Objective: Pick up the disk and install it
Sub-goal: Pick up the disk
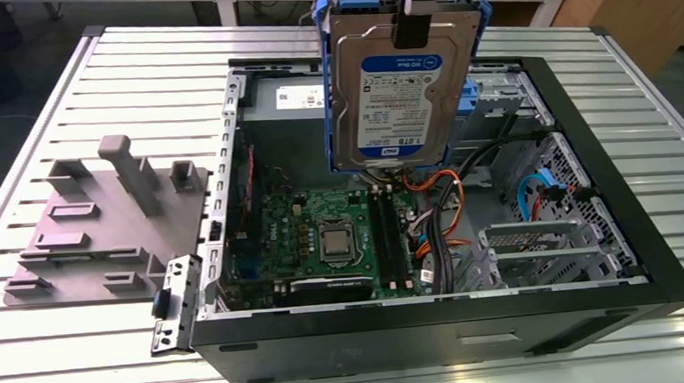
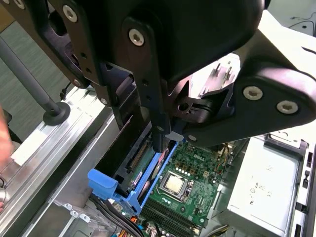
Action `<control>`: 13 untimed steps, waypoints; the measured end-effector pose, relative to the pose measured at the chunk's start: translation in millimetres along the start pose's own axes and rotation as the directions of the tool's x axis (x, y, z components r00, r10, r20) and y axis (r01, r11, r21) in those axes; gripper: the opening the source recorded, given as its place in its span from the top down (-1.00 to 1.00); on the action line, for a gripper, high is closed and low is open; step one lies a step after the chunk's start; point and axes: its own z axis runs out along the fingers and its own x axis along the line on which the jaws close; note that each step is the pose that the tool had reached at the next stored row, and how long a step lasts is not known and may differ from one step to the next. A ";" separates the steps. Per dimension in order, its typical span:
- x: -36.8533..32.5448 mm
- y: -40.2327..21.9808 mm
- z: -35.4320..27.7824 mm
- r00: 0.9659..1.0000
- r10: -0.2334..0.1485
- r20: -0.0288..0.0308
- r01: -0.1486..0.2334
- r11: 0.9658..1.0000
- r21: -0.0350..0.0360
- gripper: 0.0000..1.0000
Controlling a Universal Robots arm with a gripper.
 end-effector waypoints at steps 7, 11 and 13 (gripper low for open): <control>0.0 0.0 0.0 1.000 0.000 0.000 0.000 1.000 -0.001 0.31; 0.0 0.0 0.0 1.000 0.000 0.000 0.000 1.000 -0.001 0.31; 0.0 0.0 0.1 1.000 0.004 0.000 -0.004 1.000 -0.001 0.31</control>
